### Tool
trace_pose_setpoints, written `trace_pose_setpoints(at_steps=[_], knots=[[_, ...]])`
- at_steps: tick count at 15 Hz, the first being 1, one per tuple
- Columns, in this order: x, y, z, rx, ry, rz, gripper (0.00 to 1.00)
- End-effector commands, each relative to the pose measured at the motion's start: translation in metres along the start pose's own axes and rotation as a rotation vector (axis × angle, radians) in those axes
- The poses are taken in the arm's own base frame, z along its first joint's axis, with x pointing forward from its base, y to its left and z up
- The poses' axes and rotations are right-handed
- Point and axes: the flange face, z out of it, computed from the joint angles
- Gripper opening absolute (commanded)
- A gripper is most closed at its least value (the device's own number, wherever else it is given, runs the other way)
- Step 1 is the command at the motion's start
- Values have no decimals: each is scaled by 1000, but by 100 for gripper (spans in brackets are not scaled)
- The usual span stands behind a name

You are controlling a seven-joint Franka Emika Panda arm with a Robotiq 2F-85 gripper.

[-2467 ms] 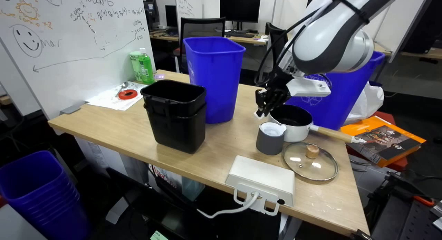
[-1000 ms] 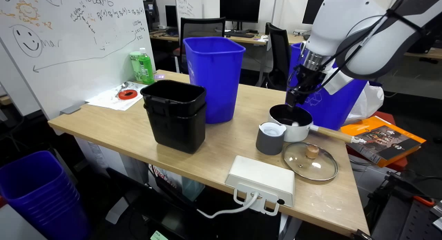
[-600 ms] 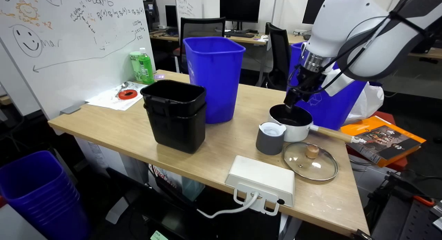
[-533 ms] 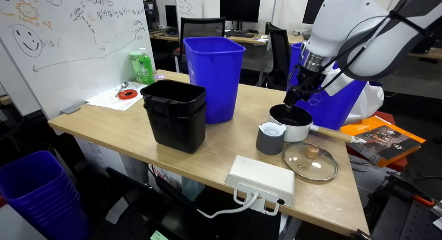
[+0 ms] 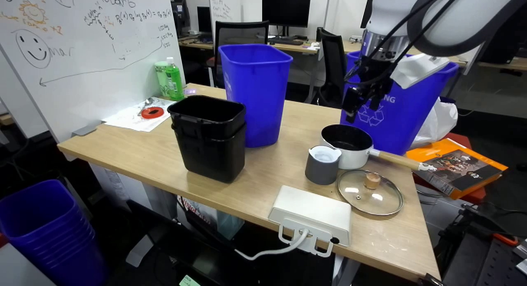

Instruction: Pick up the white object from the mug and put it in the pot, then close the lid of the pot

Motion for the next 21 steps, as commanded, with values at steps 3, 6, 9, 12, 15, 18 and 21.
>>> trace_pose_setpoints(at_steps=[3, 6, 9, 12, 15, 18, 21], knots=[[-21, -4, -33, 8, -66, 13, 100], [-21, -6, -34, 5, -61, 31, 100], [-23, -6, -35, 6, -60, 33, 100], [-23, -6, -35, 6, -60, 32, 100], [-23, -6, -35, 6, -60, 32, 100], [-35, -11, -32, 6, -58, 28, 100], [-52, -21, -28, 28, -73, 36, 100]])
